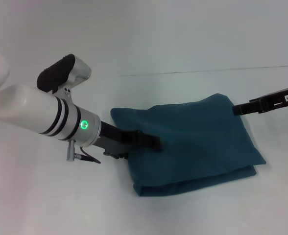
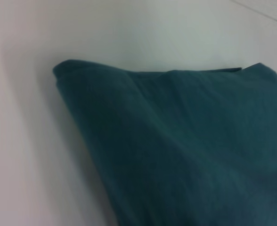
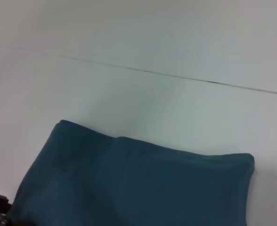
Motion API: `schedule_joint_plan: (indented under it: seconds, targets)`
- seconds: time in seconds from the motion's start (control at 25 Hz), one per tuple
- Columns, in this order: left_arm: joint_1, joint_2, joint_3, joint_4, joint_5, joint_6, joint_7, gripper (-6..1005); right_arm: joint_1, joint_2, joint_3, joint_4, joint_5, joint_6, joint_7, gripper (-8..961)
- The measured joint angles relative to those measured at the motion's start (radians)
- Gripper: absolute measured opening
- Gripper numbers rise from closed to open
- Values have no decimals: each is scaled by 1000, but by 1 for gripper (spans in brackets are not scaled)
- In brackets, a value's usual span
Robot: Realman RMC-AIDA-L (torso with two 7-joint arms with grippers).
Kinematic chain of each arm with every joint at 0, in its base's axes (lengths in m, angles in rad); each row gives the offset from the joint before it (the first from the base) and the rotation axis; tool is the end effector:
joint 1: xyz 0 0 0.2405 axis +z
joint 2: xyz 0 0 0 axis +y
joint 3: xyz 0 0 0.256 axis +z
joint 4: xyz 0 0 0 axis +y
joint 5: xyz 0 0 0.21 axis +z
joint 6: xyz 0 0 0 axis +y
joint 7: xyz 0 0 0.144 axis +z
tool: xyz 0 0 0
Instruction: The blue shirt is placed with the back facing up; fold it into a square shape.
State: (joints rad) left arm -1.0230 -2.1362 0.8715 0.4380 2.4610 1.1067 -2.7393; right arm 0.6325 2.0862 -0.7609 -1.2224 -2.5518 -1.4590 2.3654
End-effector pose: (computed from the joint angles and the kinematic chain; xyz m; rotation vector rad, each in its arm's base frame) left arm -0.1665 0.4109 -0.0909 -2.2862 -1.8409 -0.0782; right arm 0.2358 0.3912 0.0817 -2.2878 1.1882 0.0650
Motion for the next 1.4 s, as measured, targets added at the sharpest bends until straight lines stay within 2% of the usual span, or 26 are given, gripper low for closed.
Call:
schedule_joint_plan:
  seconds: [0.28, 0.6, 0.68, 0.88, 1.04, 1.16, 1.4]
  targets:
    - [1, -3, 16, -21, -3, -38, 13, 899, 1, 0, -5, 0, 14, -1, 0, 634]
    - [0, -15, 17, -25, -5, -41, 64, 865, 1, 2, -17, 0, 27, 0, -1, 634]
    - [0, -19, 18, -24, -4, -41, 68, 657, 1, 2, -17, 0, 27, 1, -3, 634]
    - [-1, -21, 18, -20, -2, -41, 76, 481, 1, 2, -18, 0, 27, 2, -3, 634]
    - [1, -18, 33, -18, 0, -37, 84, 427, 1, 3, -18, 2, 27, 2, -3, 634]
    - [13, -2, 36, -11, 0, -25, 84, 404, 0, 3, -18, 2, 27, 0, -3, 633]
    - [76, 51, 30, 54, 1, 37, 73, 375, -5, 3, -18, 1, 27, 0, 1, 632]
